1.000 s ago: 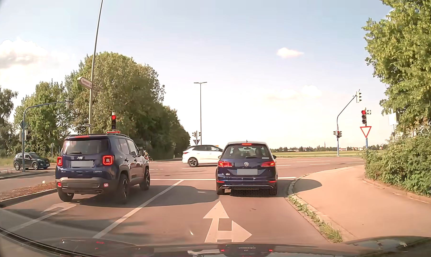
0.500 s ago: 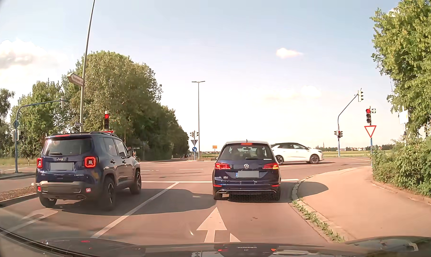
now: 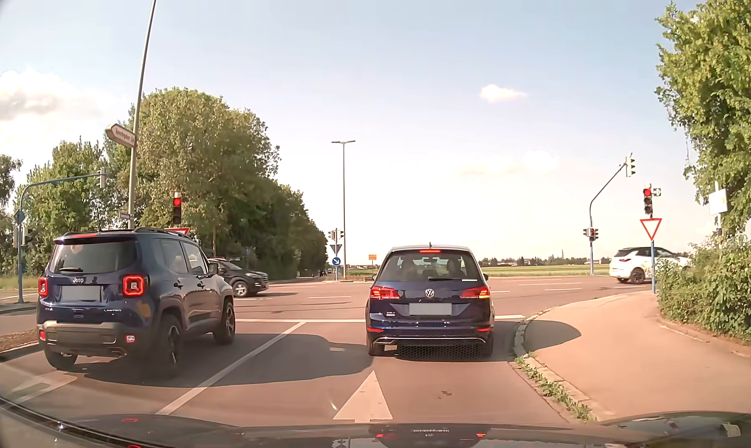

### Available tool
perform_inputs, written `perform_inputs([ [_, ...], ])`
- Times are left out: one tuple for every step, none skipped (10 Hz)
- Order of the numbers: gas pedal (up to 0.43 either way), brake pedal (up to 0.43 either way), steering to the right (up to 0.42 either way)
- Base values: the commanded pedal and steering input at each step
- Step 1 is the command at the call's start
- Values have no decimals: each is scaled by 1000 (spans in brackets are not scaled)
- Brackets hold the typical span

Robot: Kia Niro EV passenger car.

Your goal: Follow the waypoints while adhering to traffic rules and regulations

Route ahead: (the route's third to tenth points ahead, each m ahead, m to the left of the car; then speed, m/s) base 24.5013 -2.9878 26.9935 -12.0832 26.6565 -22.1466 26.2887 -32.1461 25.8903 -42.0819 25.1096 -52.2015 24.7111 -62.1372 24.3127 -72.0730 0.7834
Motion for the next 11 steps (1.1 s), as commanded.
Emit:
perform_inputs([
  [0, 213, 21],
  [0, 207, 21],
  [0, 201, 21],
  [0, 189, 21],
  [0, 165, 21],
  [0, 134, 21],
  [0, 122, 21],
  [0, 116, 21],
  [0, 116, 21],
  [0, 116, 22],
  [0, 116, 24],
])
